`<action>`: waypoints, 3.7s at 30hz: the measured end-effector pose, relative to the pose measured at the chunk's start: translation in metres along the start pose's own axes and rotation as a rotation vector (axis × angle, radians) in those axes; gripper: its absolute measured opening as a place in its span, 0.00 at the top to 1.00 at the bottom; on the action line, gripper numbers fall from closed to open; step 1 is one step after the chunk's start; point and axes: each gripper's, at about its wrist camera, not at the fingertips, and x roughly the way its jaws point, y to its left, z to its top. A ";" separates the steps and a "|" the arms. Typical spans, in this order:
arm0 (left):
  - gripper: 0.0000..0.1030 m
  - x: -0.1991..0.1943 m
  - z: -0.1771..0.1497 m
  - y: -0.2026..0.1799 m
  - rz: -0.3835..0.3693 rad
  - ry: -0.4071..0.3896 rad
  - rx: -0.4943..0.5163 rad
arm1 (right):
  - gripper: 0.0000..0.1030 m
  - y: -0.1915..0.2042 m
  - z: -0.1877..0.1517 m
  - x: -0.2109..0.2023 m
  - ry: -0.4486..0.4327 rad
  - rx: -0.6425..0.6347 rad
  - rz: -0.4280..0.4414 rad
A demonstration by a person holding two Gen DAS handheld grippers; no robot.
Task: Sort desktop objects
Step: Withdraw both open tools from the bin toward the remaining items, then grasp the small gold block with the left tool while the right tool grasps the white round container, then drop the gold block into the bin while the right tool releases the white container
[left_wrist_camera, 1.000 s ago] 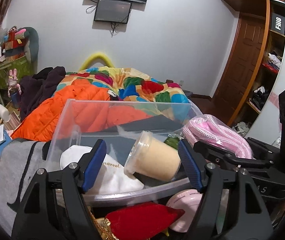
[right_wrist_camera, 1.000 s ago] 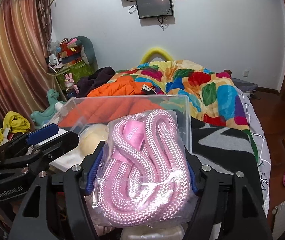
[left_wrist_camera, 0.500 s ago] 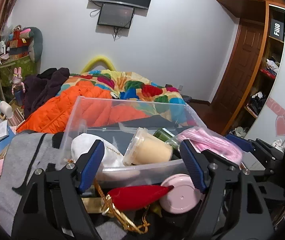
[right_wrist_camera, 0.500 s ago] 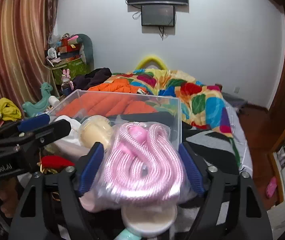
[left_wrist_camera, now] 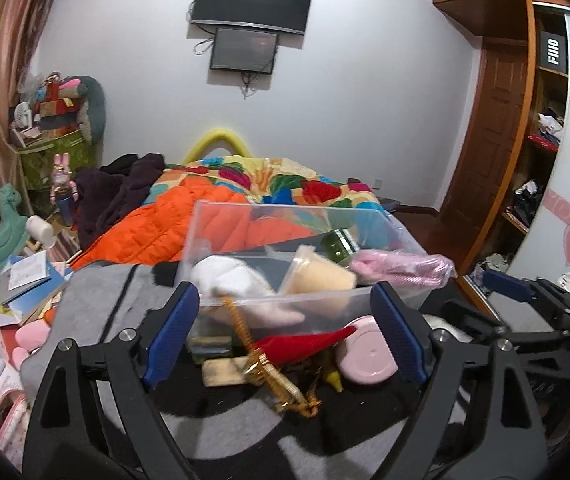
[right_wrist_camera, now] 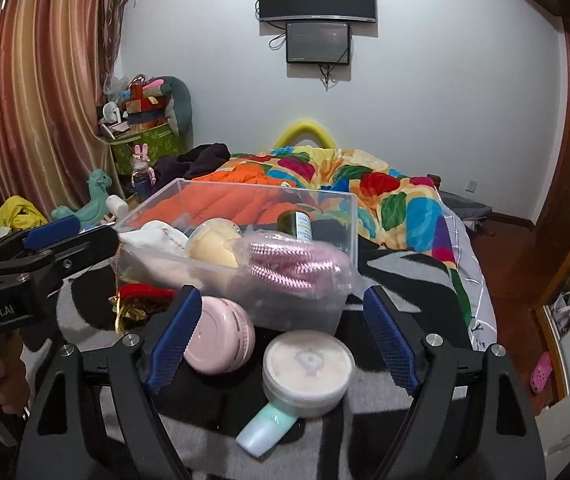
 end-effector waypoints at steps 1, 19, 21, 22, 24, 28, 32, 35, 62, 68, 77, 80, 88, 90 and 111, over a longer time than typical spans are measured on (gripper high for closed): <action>0.14 -0.002 -0.002 0.004 0.007 0.005 -0.004 | 0.22 0.000 -0.002 -0.003 -0.005 0.002 -0.004; 0.14 0.001 -0.051 0.042 0.158 0.147 0.040 | 0.21 -0.003 -0.036 -0.006 0.034 -0.045 -0.070; 0.14 0.005 -0.055 0.047 0.168 0.176 0.044 | 0.21 -0.004 -0.041 -0.001 0.057 -0.047 -0.068; 0.14 0.008 -0.057 0.049 0.164 0.192 0.046 | 0.21 -0.005 -0.043 0.001 0.071 -0.043 -0.068; 0.14 0.012 -0.057 0.055 0.144 0.217 0.036 | 0.21 -0.006 -0.048 0.005 0.089 -0.032 -0.066; 0.14 0.025 -0.051 0.061 0.085 0.258 0.006 | 0.21 -0.015 -0.055 0.010 0.115 0.007 -0.064; 0.12 0.049 -0.049 0.062 0.014 0.345 0.022 | 0.21 -0.025 -0.058 0.014 0.137 0.040 -0.055; 0.12 0.069 -0.053 0.067 0.010 0.426 -0.011 | 0.21 -0.033 -0.057 0.015 0.139 0.068 -0.052; 0.59 0.080 -0.049 0.042 0.010 0.406 0.091 | 0.39 -0.033 -0.050 0.054 0.191 0.098 0.066; 0.59 0.073 -0.050 0.050 0.012 0.384 0.068 | 0.40 -0.035 -0.052 0.048 0.184 0.110 0.081; 0.59 0.042 -0.064 0.049 0.045 0.354 0.081 | 0.40 -0.035 -0.051 0.030 0.161 0.103 0.092; 0.61 0.030 -0.068 0.051 0.039 0.344 0.081 | 0.40 -0.033 -0.049 0.025 0.149 0.100 0.099; 0.62 0.013 -0.073 0.053 0.037 0.319 0.081 | 0.40 -0.024 -0.046 0.015 0.126 0.080 0.118; 0.62 0.011 -0.072 0.054 0.043 0.311 0.069 | 0.40 -0.023 -0.045 0.013 0.120 0.079 0.121; 0.62 -0.025 -0.026 0.040 -0.037 0.114 0.025 | 0.40 -0.008 -0.011 0.010 0.050 0.060 0.191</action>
